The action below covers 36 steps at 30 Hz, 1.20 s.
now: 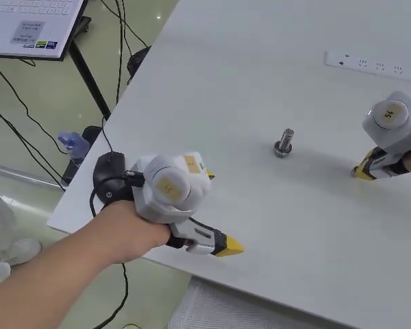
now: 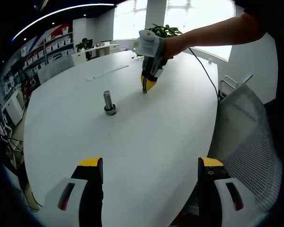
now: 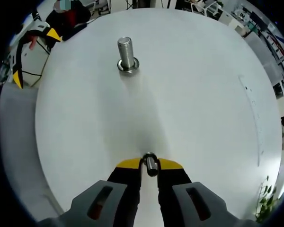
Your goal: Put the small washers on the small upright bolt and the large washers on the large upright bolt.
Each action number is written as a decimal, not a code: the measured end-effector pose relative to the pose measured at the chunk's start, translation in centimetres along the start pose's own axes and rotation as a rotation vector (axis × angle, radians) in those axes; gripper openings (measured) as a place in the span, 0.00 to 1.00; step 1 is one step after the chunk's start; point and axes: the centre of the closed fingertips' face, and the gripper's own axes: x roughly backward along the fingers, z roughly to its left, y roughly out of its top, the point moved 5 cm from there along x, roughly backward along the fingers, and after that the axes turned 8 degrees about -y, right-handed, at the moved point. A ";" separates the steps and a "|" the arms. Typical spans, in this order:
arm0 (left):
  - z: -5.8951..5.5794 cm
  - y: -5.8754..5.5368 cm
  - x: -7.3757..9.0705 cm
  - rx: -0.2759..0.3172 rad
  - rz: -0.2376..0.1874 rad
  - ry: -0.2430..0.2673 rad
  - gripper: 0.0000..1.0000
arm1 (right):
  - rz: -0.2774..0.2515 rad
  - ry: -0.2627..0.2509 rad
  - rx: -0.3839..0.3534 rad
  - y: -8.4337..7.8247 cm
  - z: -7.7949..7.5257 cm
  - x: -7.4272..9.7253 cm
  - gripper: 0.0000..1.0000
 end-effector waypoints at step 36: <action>-1.0 2.6 1.0 -0.001 -0.053 0.014 0.82 | -0.251 -0.078 -0.098 0.4 -0.7 5.6 0.34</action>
